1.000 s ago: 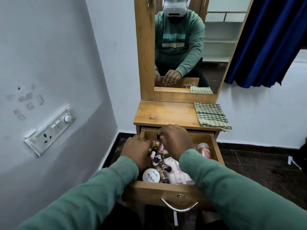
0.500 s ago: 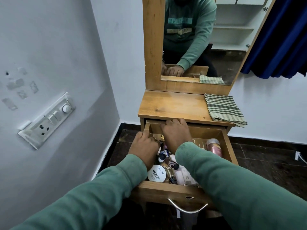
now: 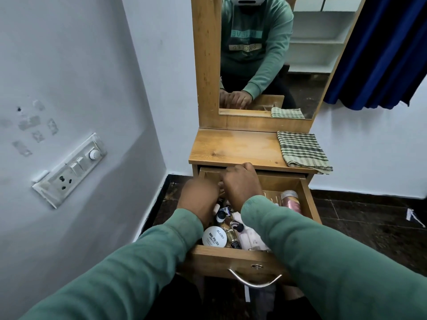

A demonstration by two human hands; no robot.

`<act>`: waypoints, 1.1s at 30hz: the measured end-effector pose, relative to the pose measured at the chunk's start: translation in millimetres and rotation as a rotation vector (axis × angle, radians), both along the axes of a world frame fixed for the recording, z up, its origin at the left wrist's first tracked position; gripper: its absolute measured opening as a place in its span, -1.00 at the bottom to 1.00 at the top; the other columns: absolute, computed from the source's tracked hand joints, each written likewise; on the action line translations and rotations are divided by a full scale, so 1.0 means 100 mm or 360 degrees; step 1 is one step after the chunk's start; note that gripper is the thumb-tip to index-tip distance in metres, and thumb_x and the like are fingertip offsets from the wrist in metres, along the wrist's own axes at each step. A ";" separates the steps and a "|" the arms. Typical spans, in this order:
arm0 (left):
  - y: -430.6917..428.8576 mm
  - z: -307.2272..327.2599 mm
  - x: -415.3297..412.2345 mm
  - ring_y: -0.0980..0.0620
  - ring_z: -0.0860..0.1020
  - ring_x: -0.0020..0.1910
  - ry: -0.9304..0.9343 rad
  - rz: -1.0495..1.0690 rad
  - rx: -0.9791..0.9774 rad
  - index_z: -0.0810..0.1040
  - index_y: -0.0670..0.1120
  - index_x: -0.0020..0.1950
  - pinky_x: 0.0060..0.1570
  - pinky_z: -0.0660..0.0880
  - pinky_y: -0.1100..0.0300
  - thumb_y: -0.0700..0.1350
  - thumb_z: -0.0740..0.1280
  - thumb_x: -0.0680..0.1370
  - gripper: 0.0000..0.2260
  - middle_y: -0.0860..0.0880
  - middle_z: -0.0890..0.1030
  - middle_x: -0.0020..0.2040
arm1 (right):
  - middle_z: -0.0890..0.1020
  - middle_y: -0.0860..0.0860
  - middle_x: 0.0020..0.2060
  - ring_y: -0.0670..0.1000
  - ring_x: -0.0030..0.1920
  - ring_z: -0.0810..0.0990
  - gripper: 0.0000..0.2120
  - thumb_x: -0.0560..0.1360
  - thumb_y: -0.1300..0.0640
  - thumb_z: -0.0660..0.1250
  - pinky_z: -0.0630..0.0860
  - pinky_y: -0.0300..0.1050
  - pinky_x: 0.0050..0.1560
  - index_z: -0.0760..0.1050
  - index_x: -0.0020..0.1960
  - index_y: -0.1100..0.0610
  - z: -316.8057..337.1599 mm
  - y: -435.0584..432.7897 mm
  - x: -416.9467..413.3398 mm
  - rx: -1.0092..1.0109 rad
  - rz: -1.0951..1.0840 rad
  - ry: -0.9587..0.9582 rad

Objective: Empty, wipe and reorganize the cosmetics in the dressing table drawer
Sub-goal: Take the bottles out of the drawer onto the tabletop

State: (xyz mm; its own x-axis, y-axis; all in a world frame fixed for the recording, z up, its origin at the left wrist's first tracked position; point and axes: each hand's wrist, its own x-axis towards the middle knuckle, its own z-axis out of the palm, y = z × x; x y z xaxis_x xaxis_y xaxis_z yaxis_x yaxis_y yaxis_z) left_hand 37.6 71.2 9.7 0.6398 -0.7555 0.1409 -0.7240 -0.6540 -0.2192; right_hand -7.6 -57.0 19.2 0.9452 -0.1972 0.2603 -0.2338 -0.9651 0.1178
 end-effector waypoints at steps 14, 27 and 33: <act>0.04 0.70 0.18 -0.21 0.59 0.02 0.0297 0.0046 -0.0848 0.66 -0.06 0.11 -0.05 0.49 0.03 -0.14 0.35 0.57 -0.85 -0.12 0.63 0.06 | 0.72 0.03 -0.13 0.10 -0.11 0.64 -0.83 0.59 -0.01 0.41 0.61 0.01 -0.05 0.69 0.05 0.06 0.78 -0.15 -0.05 0.0645 -0.0025 -0.0234; -0.31 1.30 1.14 -0.07 0.62 -0.01 0.0366 0.0083 -0.0953 0.71 -0.04 0.13 -0.02 0.46 0.19 -0.20 0.38 0.58 -0.82 -0.06 0.71 0.05 | 0.67 -0.05 -0.29 0.01 -0.19 0.61 -0.80 0.59 0.00 0.42 0.51 -0.08 -0.14 0.69 -0.16 0.05 1.29 -0.47 0.73 0.0809 -0.0069 -0.0364; -0.59 1.32 1.55 -0.04 0.55 -0.16 0.0365 0.0078 -0.0882 0.72 -0.01 0.05 -0.12 0.42 0.19 -0.22 0.39 0.56 -0.84 -0.07 0.71 -0.03 | 0.70 0.00 -0.25 0.07 -0.20 0.64 -0.83 0.60 0.01 0.41 0.61 -0.03 -0.13 0.69 -0.08 0.06 1.21 -0.58 1.16 0.0721 -0.0015 -0.0363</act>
